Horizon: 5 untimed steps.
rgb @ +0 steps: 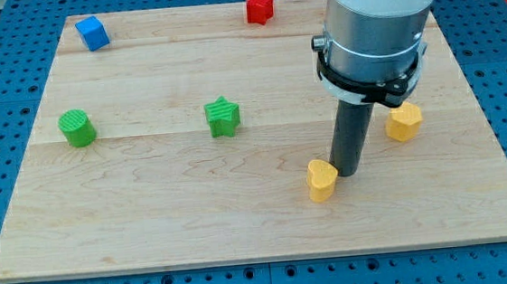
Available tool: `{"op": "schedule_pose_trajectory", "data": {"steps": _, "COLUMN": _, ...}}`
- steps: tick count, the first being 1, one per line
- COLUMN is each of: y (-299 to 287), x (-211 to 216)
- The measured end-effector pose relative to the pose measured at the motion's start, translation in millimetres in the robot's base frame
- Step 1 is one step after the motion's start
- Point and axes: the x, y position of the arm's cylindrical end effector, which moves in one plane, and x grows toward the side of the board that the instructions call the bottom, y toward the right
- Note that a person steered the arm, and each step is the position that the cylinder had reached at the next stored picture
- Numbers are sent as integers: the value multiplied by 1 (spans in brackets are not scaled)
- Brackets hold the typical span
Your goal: Push the yellow heart towards the bottom center
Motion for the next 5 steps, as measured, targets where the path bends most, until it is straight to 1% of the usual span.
{"op": "schedule_pose_trajectory", "data": {"steps": 2, "y": -85, "x": 9}}
{"op": "schedule_pose_trajectory", "data": {"steps": 3, "y": -54, "x": 20}}
{"op": "schedule_pose_trajectory", "data": {"steps": 4, "y": -38, "x": 36}}
{"op": "schedule_pose_trajectory", "data": {"steps": 5, "y": -78, "x": 45}}
